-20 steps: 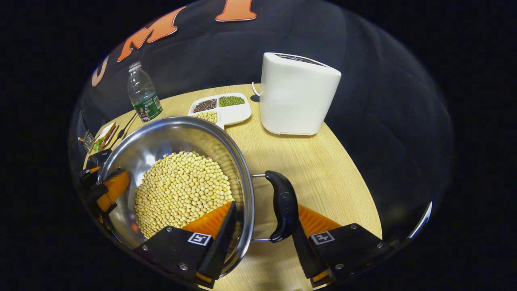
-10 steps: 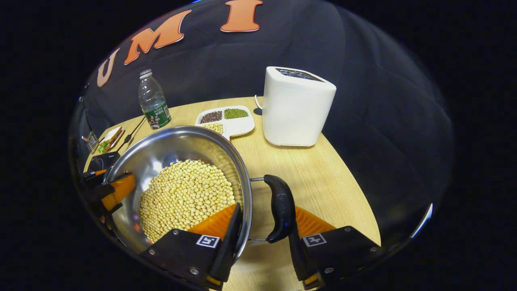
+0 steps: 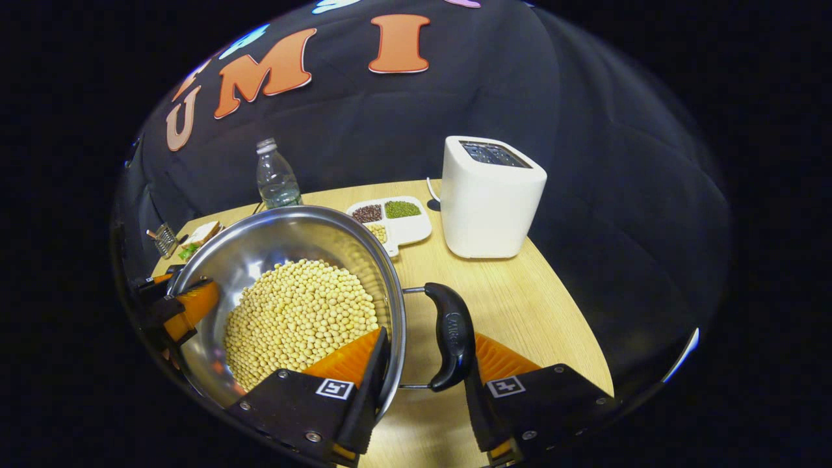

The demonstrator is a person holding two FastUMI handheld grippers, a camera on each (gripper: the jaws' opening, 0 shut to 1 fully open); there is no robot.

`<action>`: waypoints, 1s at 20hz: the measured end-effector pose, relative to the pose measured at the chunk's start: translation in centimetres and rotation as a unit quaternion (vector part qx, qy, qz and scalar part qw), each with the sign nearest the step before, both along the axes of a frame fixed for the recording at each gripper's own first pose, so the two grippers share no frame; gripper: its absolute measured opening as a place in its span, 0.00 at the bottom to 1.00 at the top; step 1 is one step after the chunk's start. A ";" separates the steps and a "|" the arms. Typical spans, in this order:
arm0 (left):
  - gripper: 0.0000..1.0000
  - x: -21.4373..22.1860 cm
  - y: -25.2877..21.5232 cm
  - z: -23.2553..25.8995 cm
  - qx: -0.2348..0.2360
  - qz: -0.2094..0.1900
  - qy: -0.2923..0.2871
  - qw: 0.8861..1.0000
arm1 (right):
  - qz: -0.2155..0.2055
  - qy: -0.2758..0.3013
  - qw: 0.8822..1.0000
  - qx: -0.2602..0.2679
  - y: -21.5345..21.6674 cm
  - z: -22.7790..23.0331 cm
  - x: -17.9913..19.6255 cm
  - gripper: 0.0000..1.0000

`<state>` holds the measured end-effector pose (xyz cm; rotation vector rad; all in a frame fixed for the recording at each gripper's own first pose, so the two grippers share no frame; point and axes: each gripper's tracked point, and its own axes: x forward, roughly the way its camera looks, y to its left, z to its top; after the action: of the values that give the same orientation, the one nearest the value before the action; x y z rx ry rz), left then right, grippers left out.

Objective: First push the handle of the pot to place it horizontally, then grasp the pot with both hands and set it on the induction cooktop.

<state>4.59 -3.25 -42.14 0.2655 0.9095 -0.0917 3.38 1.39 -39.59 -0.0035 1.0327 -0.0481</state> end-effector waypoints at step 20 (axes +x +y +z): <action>0.76 -2.8 17.1 10.5 0.049 0.080 -0.059 0.994 | 0.114 -0.047 0.991 0.057 16.5 6.4 1.8 0.55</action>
<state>1.75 13.89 -31.59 0.2853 0.8158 0.1164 5.15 17.90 -33.21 -0.0153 0.9337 0.2176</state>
